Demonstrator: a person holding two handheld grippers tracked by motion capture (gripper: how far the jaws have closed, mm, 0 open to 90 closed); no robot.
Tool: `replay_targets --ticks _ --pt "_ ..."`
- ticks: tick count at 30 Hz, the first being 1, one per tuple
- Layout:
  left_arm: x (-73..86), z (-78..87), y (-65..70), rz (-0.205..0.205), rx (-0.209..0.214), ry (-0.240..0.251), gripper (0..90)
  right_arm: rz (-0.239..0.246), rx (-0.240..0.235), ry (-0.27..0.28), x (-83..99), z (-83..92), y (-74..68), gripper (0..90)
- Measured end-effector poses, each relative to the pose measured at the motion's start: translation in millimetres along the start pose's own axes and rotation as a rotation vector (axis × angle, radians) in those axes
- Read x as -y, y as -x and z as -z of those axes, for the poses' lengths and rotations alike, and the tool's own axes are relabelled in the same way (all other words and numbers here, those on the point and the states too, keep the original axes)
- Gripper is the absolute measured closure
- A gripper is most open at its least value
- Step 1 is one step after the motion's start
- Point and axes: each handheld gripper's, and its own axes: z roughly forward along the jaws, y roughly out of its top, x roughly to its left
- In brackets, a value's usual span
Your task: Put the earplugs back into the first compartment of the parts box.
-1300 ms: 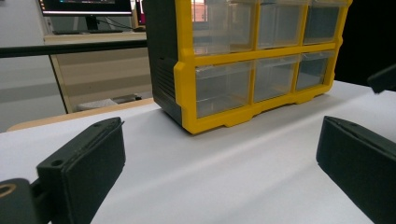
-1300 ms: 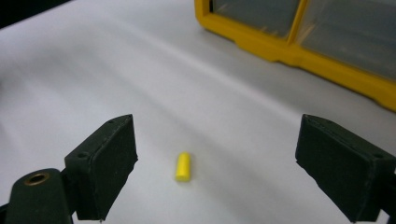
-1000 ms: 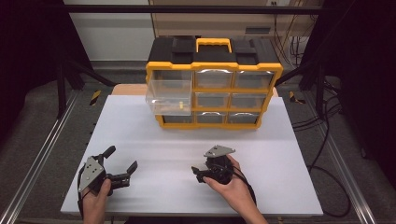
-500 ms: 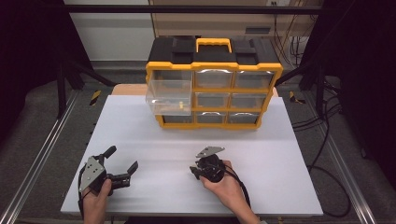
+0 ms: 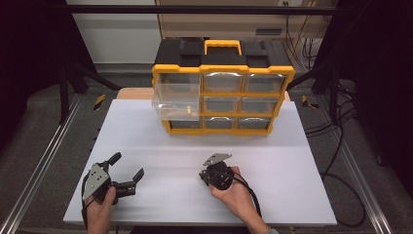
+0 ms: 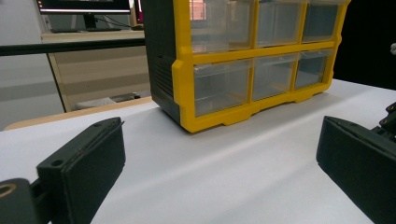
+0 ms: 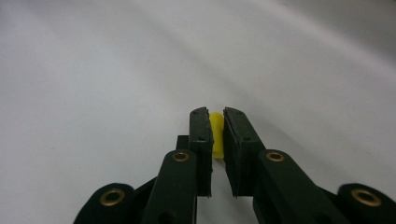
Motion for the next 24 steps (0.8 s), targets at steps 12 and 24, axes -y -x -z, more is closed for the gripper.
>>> replay_targets --ticks 12,24 --pt "0.2 -0.2 -0.1 0.0 -0.003 -0.001 0.9 0.015 0.043 0.192 -26.8 43.2 8.6 82.6" --pt "0.2 0.2 -0.8 0.002 -0.001 0.0 0.9 0.049 0.103 0.327 -59.9 98.2 17.6 82.6"
